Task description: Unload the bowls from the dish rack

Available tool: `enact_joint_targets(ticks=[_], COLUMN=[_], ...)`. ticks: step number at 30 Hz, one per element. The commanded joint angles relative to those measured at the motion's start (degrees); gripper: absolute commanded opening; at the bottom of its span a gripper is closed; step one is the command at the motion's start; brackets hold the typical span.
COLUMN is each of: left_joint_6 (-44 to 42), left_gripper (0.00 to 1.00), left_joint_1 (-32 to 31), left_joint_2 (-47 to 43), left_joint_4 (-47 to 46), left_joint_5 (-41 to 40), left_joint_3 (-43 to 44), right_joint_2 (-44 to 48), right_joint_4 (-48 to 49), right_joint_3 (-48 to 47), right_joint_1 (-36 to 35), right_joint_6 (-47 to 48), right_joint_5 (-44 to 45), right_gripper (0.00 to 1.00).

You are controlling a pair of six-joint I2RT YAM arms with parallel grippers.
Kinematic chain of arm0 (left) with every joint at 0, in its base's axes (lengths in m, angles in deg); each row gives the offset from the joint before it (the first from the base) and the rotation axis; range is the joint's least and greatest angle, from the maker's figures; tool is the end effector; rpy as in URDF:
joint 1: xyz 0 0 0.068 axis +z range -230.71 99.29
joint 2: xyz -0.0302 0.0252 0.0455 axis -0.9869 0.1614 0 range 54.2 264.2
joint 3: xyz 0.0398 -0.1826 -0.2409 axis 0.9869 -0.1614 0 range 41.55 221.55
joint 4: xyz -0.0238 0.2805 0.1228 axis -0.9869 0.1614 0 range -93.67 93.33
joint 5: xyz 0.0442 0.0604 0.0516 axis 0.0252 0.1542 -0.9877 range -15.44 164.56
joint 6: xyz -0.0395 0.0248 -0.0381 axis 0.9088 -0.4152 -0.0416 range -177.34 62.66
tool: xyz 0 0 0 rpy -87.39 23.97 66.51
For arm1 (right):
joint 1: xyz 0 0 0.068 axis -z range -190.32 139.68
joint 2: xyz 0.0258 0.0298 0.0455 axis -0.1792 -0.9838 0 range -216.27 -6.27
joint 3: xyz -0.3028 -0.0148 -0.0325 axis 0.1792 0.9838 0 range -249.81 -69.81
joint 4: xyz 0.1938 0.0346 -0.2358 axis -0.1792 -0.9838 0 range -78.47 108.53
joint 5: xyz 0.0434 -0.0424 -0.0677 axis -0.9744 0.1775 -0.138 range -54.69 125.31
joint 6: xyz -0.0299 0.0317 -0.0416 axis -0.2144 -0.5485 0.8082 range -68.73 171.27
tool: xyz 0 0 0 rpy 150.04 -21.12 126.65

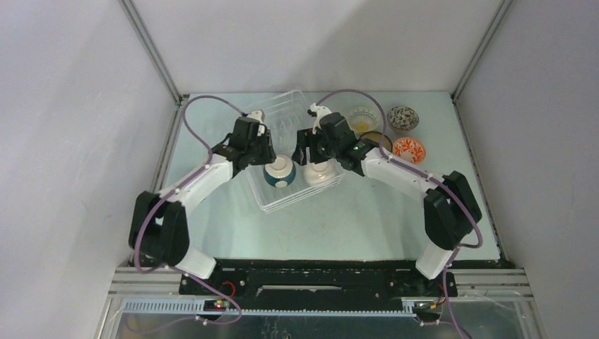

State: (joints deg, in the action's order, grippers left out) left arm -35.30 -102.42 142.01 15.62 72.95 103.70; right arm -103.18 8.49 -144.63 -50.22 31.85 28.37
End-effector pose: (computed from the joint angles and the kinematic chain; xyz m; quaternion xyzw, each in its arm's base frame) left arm 0.3563 -0.1405 0.2538 -0.0080 0.9236 -0.1307 0.3604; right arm 0.3419 0.2929 0.2908 -0.1841 0.8545 0.2850 0.3934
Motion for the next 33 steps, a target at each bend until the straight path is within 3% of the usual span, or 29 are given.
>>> enact_joint_targets(ticks=[1, 8, 17, 23, 27, 33], left_joint_6=[1.63, 6.45, 10.42, 12.06, 12.23, 12.68], left_gripper=[0.46, 0.58, 0.60, 0.61, 0.62, 0.62], left_joint_1=[0.18, 0.18, 1.49, 3.16, 3.26, 3.31], left_joint_2=[-9.99, -13.98, -17.69, -21.27, -21.49, -19.66], left_joint_4=[-5.37, -5.13, -8.30, -12.28, -12.83, -13.19], left_joint_5=[2.90, 4.37, 2.20, 3.36, 3.54, 4.44], left_joint_3=[-3.53, -7.83, -12.62, -16.59, -17.72, -17.49], right_joint_2=[-4.41, -13.48, -20.45, -24.00, -26.13, -27.06], right_joint_4=[-3.08, -9.17, -11.82, -10.14, -9.73, -8.05], right_joint_3=[-5.87, -14.89, -20.89, -22.14, -22.55, -20.52], right_joint_1=[-0.62, -0.75, -0.11, 3.41, 5.27, 7.85], right_joint_6=[-0.15, 1.32, 2.16, -1.67, -3.54, -5.32], right_joint_5=[-1.60, -1.76, -5.54, -14.57, -18.48, -21.34], right_gripper=[0.76, 0.77, 0.74, 0.71, 0.64, 0.47])
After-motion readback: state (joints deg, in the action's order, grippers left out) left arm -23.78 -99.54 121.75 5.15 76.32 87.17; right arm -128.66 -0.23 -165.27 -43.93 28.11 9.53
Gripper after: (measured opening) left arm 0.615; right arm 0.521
